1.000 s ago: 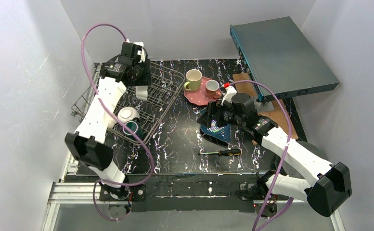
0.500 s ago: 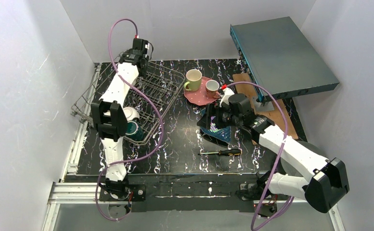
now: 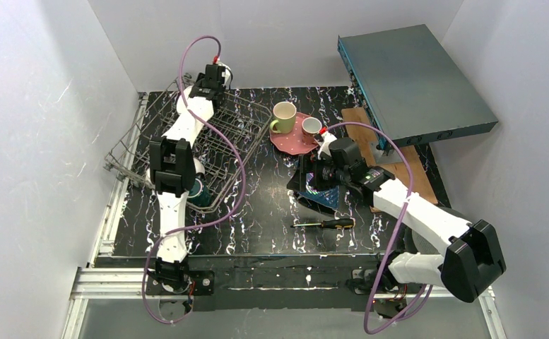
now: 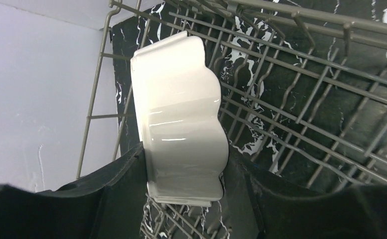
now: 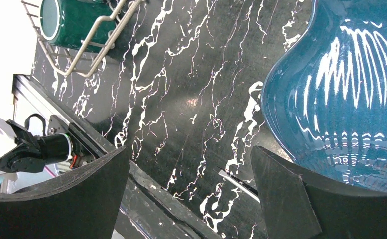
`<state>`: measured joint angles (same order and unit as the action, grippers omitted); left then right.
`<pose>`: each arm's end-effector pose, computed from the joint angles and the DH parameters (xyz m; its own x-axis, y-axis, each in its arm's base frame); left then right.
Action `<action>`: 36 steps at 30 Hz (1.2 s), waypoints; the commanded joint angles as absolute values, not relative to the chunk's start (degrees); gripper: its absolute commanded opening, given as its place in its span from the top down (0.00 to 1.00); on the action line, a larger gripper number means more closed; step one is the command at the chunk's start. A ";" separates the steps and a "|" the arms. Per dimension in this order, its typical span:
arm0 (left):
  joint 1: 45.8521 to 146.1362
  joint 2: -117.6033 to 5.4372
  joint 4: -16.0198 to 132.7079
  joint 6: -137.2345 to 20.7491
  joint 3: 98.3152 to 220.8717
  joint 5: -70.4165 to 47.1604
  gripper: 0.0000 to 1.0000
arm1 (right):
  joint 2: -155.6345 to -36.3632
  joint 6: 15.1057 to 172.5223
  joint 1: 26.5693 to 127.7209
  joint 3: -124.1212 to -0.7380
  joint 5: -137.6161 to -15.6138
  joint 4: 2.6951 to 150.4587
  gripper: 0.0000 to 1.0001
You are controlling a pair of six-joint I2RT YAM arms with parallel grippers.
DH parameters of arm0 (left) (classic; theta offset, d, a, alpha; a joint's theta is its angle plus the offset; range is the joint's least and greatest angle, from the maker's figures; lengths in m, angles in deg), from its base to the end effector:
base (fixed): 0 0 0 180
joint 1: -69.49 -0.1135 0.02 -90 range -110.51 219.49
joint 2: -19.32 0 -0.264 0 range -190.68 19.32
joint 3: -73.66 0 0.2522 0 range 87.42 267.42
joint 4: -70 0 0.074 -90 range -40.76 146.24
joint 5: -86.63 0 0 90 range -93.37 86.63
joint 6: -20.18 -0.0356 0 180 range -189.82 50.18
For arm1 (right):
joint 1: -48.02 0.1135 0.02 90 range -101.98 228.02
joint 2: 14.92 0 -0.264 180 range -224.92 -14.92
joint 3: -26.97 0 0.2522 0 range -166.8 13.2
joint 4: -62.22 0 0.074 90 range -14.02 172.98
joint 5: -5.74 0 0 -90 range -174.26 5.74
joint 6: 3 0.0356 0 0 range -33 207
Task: Load the mixed dishes into the dish rack
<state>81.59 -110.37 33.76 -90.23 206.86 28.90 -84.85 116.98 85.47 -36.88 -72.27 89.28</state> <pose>0.5202 -0.0921 0.2758 -0.5868 0.4274 -0.6877 -0.0611 0.8236 0.5639 0.2109 0.1708 0.2753 -0.7422 0.0472 -0.6686 -0.4180 0.7472 0.5168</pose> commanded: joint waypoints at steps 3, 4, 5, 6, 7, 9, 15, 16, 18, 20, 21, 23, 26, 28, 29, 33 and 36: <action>81.45 -109.73 49.89 -100.39 203.98 35.66 1.00 | -86.33 117.19 85.06 -38.55 -71.35 87.49 0.02; 81.35 -110.24 52.39 -102.20 202.82 36.17 1.00 | -86.60 117.28 84.98 -38.56 -71.19 87.24 0.02; 81.38 -111.28 53.80 -103.97 202.79 37.04 1.00 | -86.83 117.35 85.01 -38.61 -71.11 87.06 0.02; 81.31 -112.82 55.47 -105.71 202.91 37.94 1.00 | -87.02 117.46 84.97 -38.60 -71.01 86.98 0.02; 81.32 -115.60 58.79 -109.09 203.85 39.83 1.00 | -87.48 117.57 84.93 -38.48 -71.03 86.80 0.02; 81.34 -117.82 58.23 -110.21 205.79 40.48 1.00 | -87.97 117.60 84.93 -38.56 -70.66 86.62 0.02; 81.17 -120.76 57.64 -111.88 205.96 42.57 0.59 | -88.13 118.14 84.80 -38.61 -69.53 86.35 0.02; 81.26 -120.68 56.87 -111.52 206.07 42.68 0.53 | -88.14 118.28 84.84 -38.65 -69.33 86.42 0.02; 81.23 -119.98 56.57 -110.48 205.26 42.91 0.45 | -88.20 118.54 84.84 -38.68 -69.01 86.28 0.02; 81.27 -118.76 53.43 -108.23 204.46 42.12 0.30 | -88.30 118.59 84.73 -38.94 -68.60 86.34 0.02; 81.27 -118.02 50.45 -106.78 204.48 40.76 0.27 | -88.37 118.58 84.75 -39.20 -68.37 86.47 0.02; 81.27 -116.87 47.87 -103.81 204.00 38.70 0.10 | -88.32 118.71 84.66 -39.50 -67.95 86.81 0.02; 81.27 -114.78 42.66 -99.52 203.97 36.42 0.04 | -87.61 118.87 84.67 -39.53 -67.55 87.44 0.02; 81.27 -113.25 38.62 -96.25 204.53 34.61 0.02 | -87.35 118.40 84.66 -39.43 -67.83 87.78 0.02; 81.27 -112.58 36.61 -94.53 204.73 33.64 0.02 | -87.34 118.08 84.62 -39.73 -68.35 88.64 0.02; 81.22 -107.63 30.20 -86.93 203.28 29.11 0.02 | -87.70 116.10 84.58 -41.85 -69.73 92.22 0.02; 81.26 -102.09 25.43 -79.94 201.17 23.81 0.02 | -88.48 114.93 84.56 -43.50 -70.70 95.14 0.02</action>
